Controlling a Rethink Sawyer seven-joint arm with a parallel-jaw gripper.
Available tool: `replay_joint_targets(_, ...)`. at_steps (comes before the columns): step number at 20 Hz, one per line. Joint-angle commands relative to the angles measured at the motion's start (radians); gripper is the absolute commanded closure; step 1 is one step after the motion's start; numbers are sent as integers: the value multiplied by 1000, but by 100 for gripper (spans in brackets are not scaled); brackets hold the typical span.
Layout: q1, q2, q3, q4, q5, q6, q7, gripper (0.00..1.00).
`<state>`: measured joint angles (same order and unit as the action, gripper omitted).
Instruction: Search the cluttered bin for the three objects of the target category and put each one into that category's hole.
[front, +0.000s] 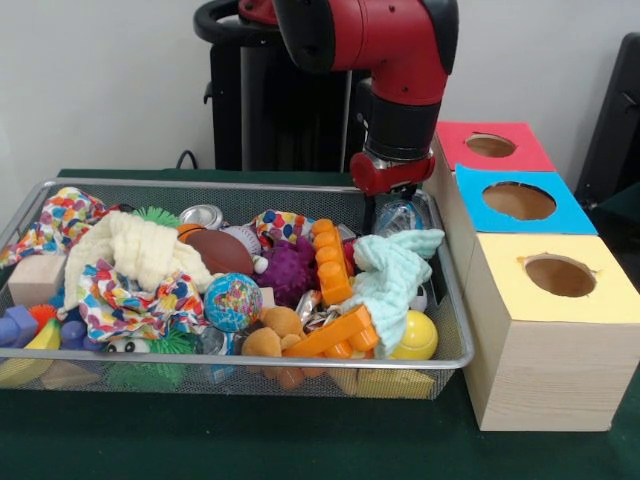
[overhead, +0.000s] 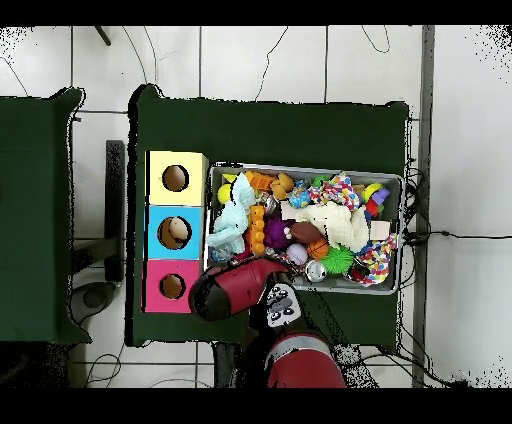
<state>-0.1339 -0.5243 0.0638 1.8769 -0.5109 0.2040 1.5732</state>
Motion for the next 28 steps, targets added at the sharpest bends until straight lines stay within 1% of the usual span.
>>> replay_joint_targets(1, 19, 60, 34, -96, -54, -94, 89, 100)
replay_joint_targets(12, 39, 61, 5, -104, -63, -124, 98, 100)
replay_joint_targets(17, 48, 50, -24, -107, -53, -85, 94, 100)
replay_joint_targets(22, 70, 58, -49, -112, -58, -115, 107, 100)
replay_joint_targets(23, 67, 58, -45, -112, -60, -106, 98, 100)
replay_joint_targets(24, 66, 57, -45, -110, -57, -115, 99, 0)
replay_joint_targets(28, 57, 56, -37, -108, -52, -97, 89, 0)
